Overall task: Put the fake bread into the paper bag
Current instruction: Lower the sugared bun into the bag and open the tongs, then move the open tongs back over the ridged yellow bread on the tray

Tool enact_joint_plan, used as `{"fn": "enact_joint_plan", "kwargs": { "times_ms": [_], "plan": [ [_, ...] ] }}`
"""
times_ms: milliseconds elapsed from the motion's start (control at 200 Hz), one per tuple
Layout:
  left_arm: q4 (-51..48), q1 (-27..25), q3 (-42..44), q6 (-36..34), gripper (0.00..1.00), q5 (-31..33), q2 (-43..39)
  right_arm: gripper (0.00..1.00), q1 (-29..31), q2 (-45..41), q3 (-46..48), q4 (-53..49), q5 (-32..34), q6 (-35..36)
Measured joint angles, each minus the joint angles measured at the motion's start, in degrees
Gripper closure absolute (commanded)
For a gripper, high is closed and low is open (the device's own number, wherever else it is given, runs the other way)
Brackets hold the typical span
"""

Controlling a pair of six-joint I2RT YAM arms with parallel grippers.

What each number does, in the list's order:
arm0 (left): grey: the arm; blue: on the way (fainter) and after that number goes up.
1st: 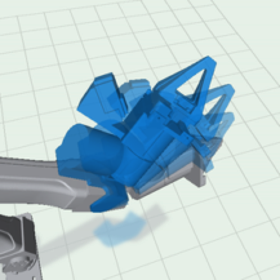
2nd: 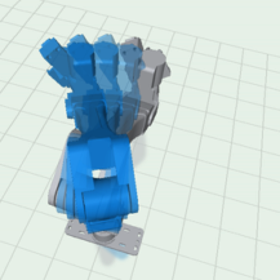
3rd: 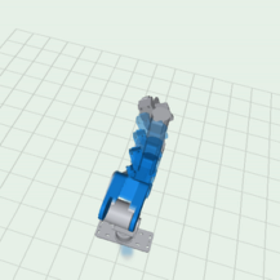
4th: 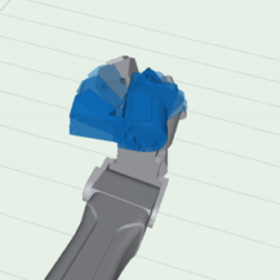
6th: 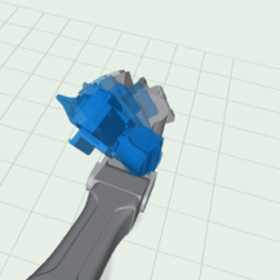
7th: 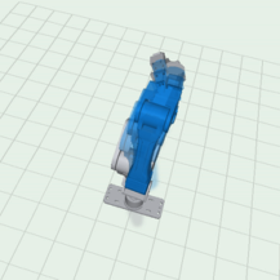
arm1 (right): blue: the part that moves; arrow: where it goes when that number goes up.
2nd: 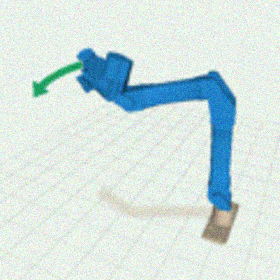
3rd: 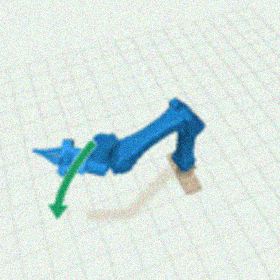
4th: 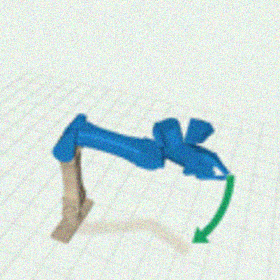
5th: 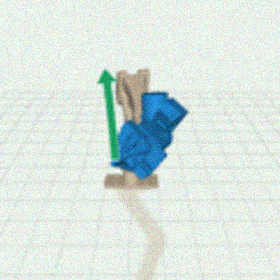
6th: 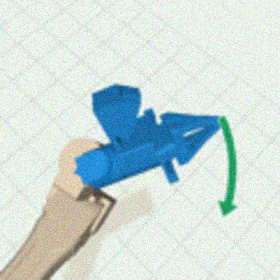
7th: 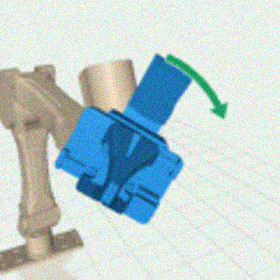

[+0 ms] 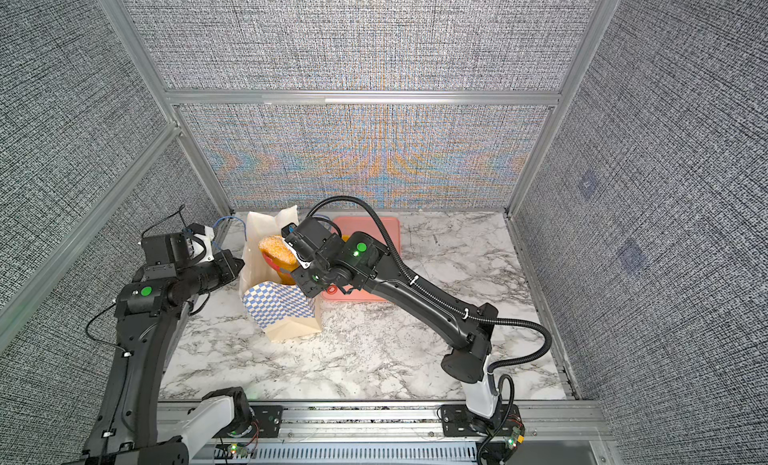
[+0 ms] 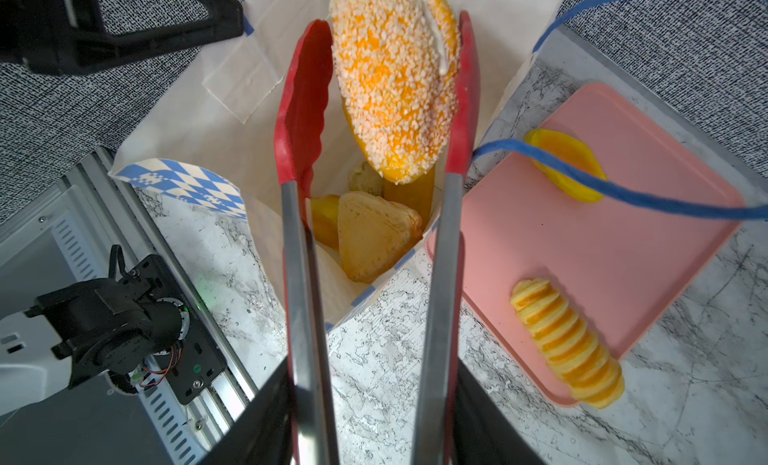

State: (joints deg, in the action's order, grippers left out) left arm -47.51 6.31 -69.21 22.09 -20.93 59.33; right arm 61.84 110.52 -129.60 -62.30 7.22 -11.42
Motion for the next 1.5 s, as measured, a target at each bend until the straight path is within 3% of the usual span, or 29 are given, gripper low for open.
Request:
{"fn": "enact_joint_plan", "kwargs": {
  "times_ms": [715, 1501],
  "plan": [
    [-0.26, 0.0, -0.11, 0.0, 1.0, 0.02, 0.0, 0.42, 0.0, -3.02, 0.0, 0.07, 0.42, 0.13],
    [-0.61, 0.0, -0.33, 0.0, 1.0, 0.39, 0.0, 0.42, -3.08, -13.57, 4.39, 2.64, 8.07, 3.02]
  ]
}}
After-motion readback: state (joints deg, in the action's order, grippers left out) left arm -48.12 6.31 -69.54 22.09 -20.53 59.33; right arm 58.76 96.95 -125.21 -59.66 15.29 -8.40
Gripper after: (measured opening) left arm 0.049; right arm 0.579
